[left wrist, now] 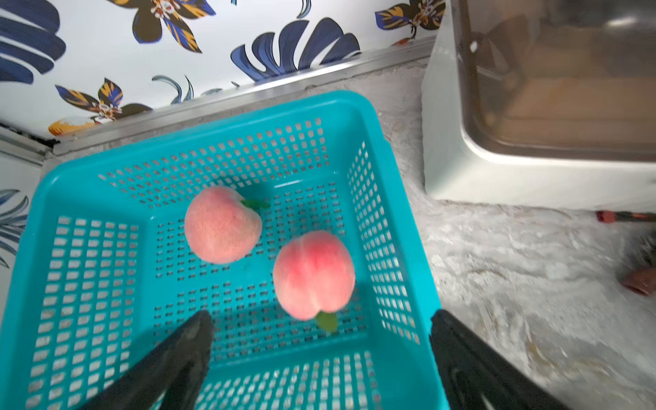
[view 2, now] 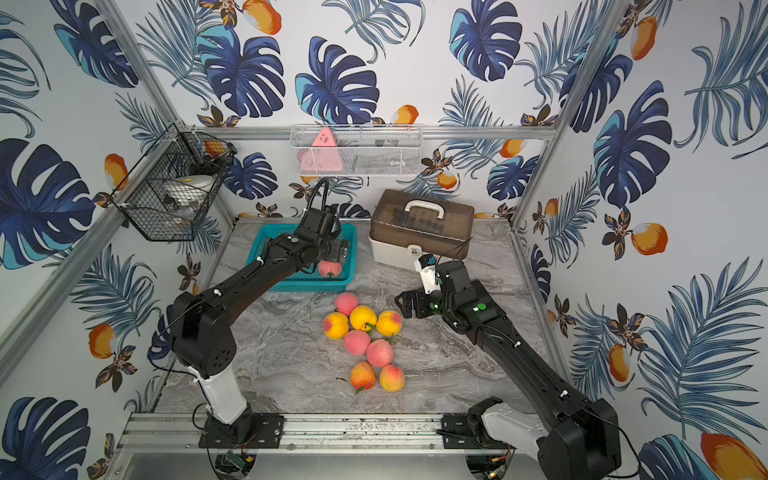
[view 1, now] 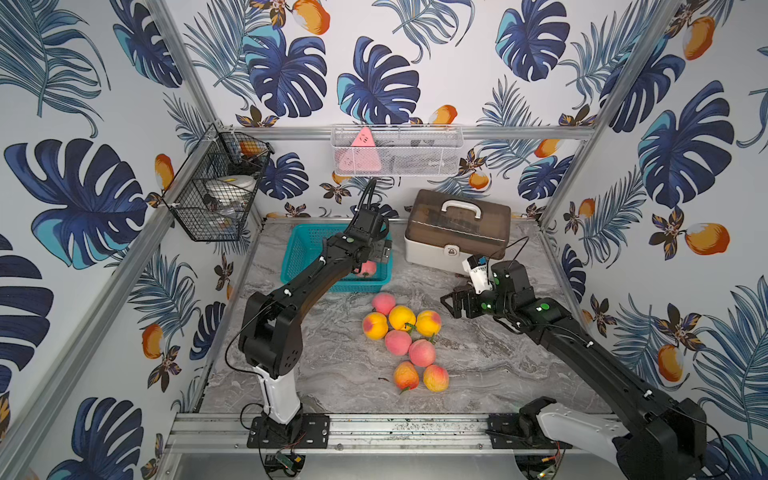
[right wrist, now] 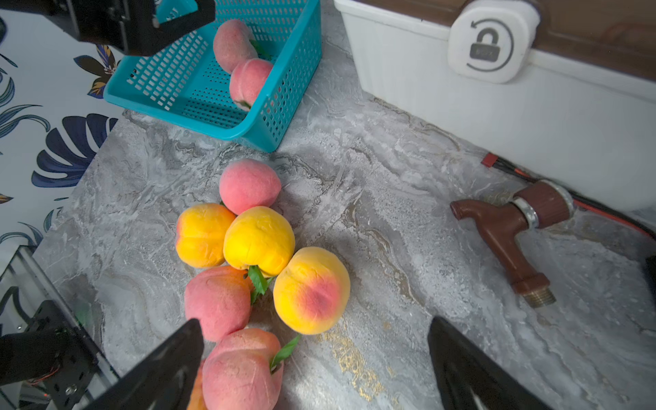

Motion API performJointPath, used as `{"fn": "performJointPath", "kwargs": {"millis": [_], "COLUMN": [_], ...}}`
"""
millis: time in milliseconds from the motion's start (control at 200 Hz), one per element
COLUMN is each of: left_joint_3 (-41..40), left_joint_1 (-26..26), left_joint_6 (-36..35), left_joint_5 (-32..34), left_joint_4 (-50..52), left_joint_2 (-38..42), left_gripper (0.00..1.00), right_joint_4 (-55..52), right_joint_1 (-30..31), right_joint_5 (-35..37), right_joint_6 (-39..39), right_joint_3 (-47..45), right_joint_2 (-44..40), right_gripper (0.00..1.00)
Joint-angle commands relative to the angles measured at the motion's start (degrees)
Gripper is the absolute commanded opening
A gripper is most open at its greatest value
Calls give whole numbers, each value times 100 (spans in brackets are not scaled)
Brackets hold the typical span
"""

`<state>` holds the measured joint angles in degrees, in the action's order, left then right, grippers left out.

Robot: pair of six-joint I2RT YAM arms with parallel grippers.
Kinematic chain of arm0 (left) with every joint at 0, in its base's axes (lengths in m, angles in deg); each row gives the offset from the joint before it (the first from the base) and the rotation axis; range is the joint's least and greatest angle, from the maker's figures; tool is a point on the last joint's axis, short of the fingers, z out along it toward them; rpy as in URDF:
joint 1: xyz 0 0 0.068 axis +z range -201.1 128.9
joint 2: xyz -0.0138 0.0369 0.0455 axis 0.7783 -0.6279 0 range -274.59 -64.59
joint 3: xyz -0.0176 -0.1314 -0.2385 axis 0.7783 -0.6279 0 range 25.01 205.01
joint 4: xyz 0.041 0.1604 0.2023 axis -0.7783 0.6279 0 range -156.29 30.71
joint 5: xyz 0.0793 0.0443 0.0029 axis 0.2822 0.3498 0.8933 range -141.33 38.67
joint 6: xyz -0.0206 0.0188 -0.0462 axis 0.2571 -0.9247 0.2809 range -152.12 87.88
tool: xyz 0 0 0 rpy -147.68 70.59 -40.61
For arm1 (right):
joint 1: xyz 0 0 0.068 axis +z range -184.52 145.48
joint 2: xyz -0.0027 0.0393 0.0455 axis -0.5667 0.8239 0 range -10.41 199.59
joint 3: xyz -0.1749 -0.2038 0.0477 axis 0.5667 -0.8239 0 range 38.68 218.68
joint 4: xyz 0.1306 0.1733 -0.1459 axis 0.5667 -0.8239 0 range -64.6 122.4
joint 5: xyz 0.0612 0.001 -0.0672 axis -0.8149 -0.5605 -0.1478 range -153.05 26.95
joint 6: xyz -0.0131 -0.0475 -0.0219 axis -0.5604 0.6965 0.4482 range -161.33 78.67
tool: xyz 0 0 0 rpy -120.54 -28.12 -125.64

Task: Put the peaches into the basket
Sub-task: Place the peach in the basket, then pick up the peach from the center of the board.

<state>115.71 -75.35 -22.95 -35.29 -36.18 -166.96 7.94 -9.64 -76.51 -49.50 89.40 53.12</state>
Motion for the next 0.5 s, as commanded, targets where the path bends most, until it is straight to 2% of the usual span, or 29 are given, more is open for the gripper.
{"fn": "performJointPath", "kwargs": {"millis": [0, 160, 280, 495], "left_joint_3": [-400, -1185, -1718, -2784], "left_joint_1": [-70, -434, -793, -1434], "left_joint_6": [347, 680, 922, 1387], "left_joint_5": [-540, -1016, -1324, -1759], "left_joint_4": [285, 496, 525, 127], "left_joint_2": [535, 1526, 2068, 2837], "left_gripper": [99, 99, 99, 99], "right_joint_4": [-376, -636, -826, -980], "right_joint_1": [66, 271, 768, 2717], "right_joint_5": [-175, -130, 242, 1444], "right_joint_6": [-253, -561, -861, -1900], "right_joint_3": [-165, -392, -552, -1054], "right_joint_2": [-296, -830, -1114, -1487], "right_gripper": [100, 100, 100, 100]}}
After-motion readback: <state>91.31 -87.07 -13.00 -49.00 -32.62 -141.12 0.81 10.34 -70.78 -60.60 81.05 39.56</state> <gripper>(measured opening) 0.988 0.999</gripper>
